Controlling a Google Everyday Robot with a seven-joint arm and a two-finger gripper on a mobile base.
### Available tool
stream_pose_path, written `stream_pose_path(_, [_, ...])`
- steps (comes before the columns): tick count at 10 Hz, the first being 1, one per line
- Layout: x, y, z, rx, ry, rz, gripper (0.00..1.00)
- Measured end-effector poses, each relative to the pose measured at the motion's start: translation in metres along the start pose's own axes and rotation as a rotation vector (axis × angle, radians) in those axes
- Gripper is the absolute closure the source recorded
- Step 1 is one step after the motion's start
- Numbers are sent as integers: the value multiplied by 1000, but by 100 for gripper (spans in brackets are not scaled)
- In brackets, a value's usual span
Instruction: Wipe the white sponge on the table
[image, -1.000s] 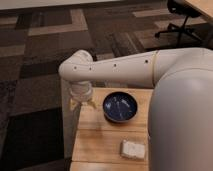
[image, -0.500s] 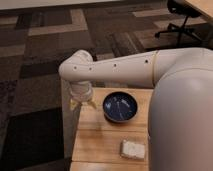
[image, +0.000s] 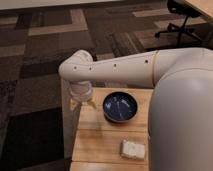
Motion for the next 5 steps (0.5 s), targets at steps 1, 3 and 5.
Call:
stream_pose_path(1, [0, 0, 0, 0, 0, 0, 35])
stream_pose_path(3, [3, -12, -7, 41, -26, -1, 35])
stream_pose_path(5, [10, -24, -15, 54, -58, 9, 35])
